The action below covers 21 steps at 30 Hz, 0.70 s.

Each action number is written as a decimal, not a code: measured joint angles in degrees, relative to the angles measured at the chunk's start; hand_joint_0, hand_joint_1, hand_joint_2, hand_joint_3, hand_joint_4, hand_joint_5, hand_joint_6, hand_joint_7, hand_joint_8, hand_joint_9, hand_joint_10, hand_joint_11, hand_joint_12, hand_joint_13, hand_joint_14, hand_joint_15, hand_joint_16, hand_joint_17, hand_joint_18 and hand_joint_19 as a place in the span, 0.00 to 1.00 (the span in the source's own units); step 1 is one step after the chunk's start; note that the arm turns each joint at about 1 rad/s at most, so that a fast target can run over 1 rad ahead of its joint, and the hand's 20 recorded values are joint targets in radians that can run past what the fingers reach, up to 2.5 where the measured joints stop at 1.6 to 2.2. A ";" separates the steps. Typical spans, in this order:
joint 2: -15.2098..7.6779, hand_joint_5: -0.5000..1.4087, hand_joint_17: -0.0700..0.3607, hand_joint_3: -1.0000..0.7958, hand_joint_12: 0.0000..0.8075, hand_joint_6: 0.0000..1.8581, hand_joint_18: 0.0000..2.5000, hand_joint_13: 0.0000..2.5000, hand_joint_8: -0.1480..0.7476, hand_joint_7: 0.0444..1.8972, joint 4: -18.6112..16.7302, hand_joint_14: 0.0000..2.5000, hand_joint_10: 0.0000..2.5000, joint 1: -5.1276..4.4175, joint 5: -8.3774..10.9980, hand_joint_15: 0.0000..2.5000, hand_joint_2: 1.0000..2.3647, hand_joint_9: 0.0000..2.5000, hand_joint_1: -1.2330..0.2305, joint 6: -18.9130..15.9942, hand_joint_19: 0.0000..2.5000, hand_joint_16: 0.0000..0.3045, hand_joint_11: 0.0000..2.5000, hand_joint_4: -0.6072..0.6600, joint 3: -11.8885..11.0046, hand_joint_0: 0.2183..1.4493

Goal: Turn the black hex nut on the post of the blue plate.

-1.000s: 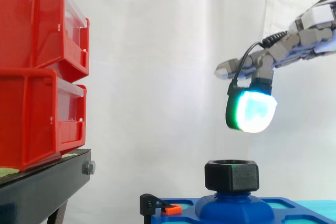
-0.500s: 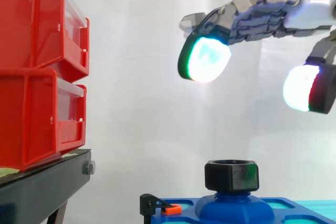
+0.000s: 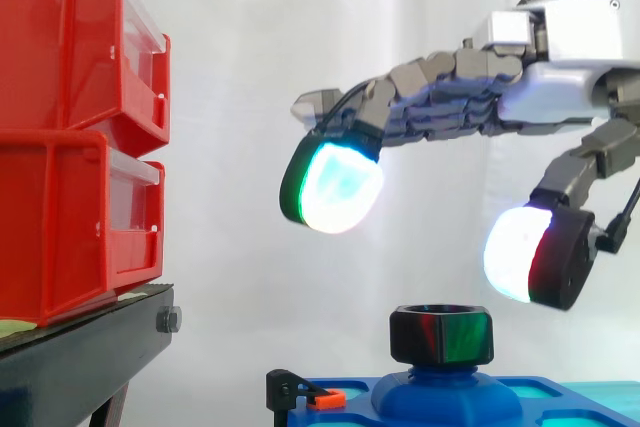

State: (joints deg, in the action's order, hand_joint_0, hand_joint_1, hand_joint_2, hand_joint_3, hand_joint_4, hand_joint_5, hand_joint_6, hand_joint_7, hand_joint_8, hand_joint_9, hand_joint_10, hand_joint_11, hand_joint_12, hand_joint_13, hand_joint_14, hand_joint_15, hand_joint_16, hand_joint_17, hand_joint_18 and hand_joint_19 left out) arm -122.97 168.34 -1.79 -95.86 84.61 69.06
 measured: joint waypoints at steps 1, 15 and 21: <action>-0.26 0.10 0.38 0.28 0.35 0.27 0.00 0.00 0.26 0.34 -0.12 0.00 0.00 0.00 -0.03 0.00 0.00 0.00 0.23 -0.03 0.01 0.13 0.00 0.40 0.00 0.23; -1.30 0.10 0.38 0.28 0.35 0.27 0.00 0.00 0.26 0.35 -0.51 0.00 0.00 0.55 -0.55 0.00 0.00 0.00 0.25 -0.67 0.01 0.13 0.00 0.42 0.52 0.24; -1.31 0.10 0.38 0.28 0.35 0.27 0.00 0.00 0.27 0.35 -0.46 0.00 0.00 0.77 -0.71 0.00 0.00 0.00 0.26 -0.68 0.01 0.14 0.00 0.43 0.77 0.23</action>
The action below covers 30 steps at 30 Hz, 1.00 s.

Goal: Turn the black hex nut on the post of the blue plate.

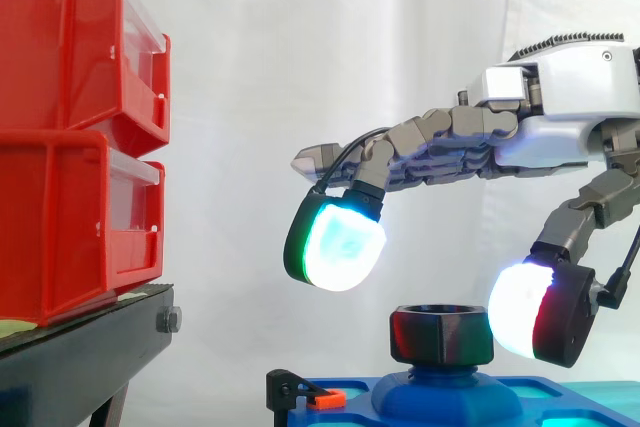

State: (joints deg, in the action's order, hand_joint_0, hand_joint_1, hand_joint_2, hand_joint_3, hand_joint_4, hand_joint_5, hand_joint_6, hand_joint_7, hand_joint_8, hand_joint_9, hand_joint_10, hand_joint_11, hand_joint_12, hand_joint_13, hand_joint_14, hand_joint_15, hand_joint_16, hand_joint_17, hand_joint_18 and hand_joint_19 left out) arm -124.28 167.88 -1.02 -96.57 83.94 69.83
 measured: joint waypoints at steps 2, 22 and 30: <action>0.00 0.10 0.38 0.28 0.35 0.27 0.00 0.00 0.27 0.35 0.07 0.00 0.00 0.08 -0.01 0.00 0.00 0.00 0.26 0.00 0.02 0.14 0.00 0.43 0.01 0.23; 0.00 0.10 0.38 0.28 0.35 0.27 0.00 0.00 0.28 0.36 0.27 0.00 0.00 0.83 -0.44 0.00 0.00 0.00 0.27 0.00 0.03 0.14 0.00 0.45 0.05 0.22; -0.07 0.10 0.38 0.28 0.36 0.27 0.00 0.00 0.28 0.36 0.37 0.00 0.00 1.09 -0.78 0.00 0.00 0.00 0.28 0.08 0.03 0.14 0.00 0.45 0.11 0.22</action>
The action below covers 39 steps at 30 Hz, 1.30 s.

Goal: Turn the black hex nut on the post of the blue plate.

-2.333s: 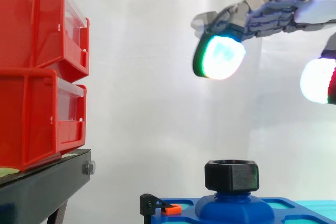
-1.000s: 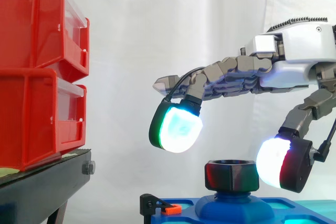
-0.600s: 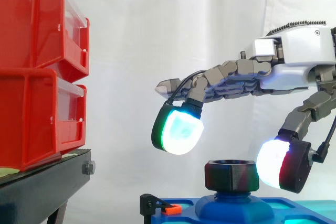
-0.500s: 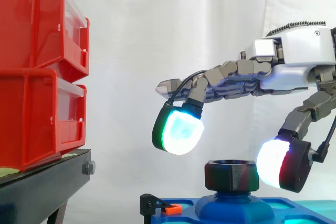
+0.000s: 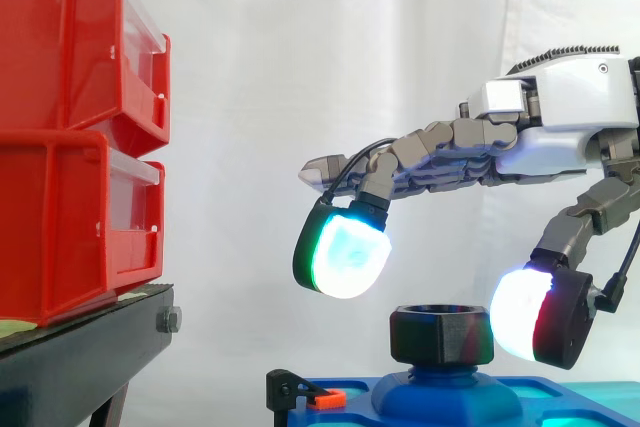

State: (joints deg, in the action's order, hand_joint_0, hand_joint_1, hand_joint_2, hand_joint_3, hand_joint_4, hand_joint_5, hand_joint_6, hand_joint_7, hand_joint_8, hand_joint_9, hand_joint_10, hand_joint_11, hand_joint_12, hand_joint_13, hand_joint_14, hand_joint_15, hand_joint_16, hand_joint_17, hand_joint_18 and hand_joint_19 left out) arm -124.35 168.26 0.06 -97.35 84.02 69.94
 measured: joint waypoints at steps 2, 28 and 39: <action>0.01 0.10 0.38 0.28 0.36 0.27 0.00 0.00 0.28 0.36 0.02 0.00 0.00 0.09 -0.07 0.00 0.00 0.00 0.28 0.01 0.03 0.14 0.00 0.46 0.00 0.22; -0.02 0.10 0.38 0.28 0.36 0.27 0.00 0.00 0.28 0.36 0.35 0.00 0.00 0.53 -0.42 0.00 0.00 0.00 0.30 0.11 0.03 0.14 0.00 0.46 0.05 0.21; -0.02 0.10 0.38 0.28 0.36 0.27 0.00 0.00 0.28 0.36 1.34 0.00 0.00 1.15 -1.17 0.00 0.00 0.00 0.31 0.57 0.03 0.14 0.00 0.46 0.07 0.21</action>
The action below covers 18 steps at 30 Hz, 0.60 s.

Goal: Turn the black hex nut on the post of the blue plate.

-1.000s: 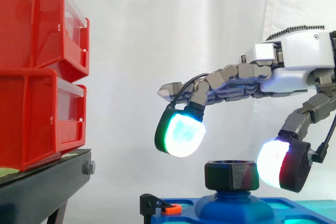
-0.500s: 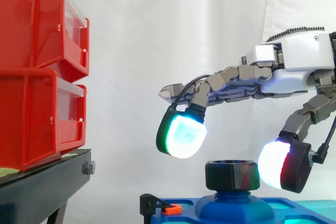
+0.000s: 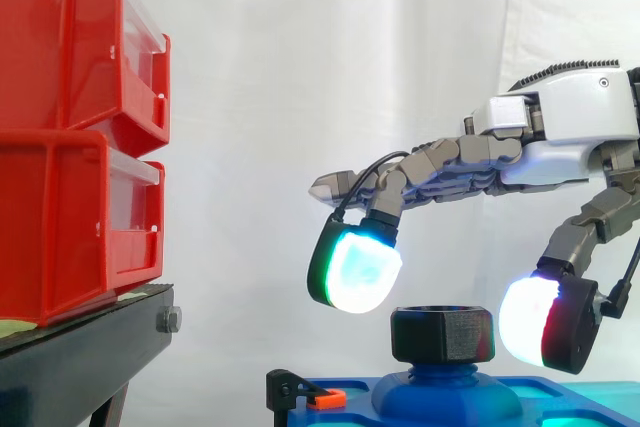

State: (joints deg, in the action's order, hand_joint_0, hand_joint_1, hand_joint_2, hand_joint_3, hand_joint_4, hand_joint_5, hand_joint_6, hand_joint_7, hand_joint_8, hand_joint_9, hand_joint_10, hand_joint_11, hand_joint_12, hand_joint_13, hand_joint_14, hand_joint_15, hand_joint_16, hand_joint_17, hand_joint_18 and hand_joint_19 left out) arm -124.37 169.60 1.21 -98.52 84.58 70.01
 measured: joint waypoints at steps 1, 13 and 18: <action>0.00 0.10 0.38 0.28 0.36 0.27 0.00 0.00 0.28 0.36 0.01 0.00 0.00 0.03 -0.06 0.00 0.00 0.00 0.31 0.03 0.03 0.14 0.00 0.46 0.00 0.21; -0.01 0.10 0.38 0.28 0.36 0.27 0.00 0.00 0.29 0.37 0.09 0.00 0.00 0.38 -0.36 0.00 0.00 0.00 0.32 0.57 0.03 0.14 0.00 0.46 0.02 0.21; -0.01 0.10 0.39 0.28 0.37 0.27 0.00 0.00 0.29 0.37 0.12 0.00 0.00 0.42 -0.49 0.00 0.00 0.00 0.33 0.58 0.03 0.14 0.00 0.47 0.02 0.20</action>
State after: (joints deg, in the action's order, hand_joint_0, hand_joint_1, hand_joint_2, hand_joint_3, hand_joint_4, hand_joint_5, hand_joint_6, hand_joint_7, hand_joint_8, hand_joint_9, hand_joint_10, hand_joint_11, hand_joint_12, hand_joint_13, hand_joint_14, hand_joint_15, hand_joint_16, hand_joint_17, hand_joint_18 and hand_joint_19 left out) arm -124.37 169.71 1.63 -99.01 85.17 70.04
